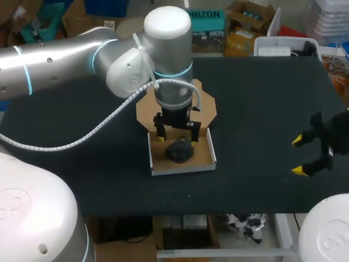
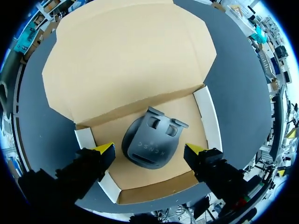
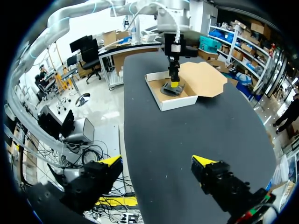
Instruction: Assemble the packaging by folding the flat box into shape, placing the metal phone stand inside, and closing the box properly
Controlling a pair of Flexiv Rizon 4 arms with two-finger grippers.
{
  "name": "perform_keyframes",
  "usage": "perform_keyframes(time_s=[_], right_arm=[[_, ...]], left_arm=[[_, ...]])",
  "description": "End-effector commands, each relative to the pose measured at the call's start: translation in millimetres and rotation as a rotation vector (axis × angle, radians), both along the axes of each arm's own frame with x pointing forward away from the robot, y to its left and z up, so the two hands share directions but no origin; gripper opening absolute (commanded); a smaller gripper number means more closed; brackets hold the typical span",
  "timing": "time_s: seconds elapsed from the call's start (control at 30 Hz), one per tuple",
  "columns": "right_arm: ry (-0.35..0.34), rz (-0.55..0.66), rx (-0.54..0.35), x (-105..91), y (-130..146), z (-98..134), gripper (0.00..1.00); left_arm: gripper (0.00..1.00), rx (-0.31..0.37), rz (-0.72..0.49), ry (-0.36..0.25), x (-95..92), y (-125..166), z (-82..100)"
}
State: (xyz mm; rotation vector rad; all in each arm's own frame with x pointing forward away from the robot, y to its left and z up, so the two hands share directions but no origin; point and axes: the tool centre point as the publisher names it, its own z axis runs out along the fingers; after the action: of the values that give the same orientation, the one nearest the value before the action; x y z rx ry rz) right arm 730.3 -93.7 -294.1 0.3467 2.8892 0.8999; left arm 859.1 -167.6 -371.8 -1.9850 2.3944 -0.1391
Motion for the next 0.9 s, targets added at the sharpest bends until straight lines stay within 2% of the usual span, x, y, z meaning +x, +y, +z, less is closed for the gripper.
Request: perform_keyframes(time_s=[0.03,0.33,0.4,0.9], right_arm=[[0.001,0.002,0.004,0.0,-0.8,1.0,1.0],[0.001,0.002,0.004,0.0,-0.8,1.0,1.0],[0.001,0.002,0.004,0.0,-0.8,1.0,1.0],[0.001,0.002,0.004,0.0,-0.8,1.0,1.0]], left_arm=[[1.0,0.029,0.046,-0.011,-2.7,-10.1,-7.3],[1.0,0.002,0.176,-0.018,-16.1,-8.4,-15.8],[1.0,-0.014,0.19,-0.014,-19.2,-7.9,-16.3],[1.0,-0.003,0.243,0.014,-41.7,-9.3,-21.7]])
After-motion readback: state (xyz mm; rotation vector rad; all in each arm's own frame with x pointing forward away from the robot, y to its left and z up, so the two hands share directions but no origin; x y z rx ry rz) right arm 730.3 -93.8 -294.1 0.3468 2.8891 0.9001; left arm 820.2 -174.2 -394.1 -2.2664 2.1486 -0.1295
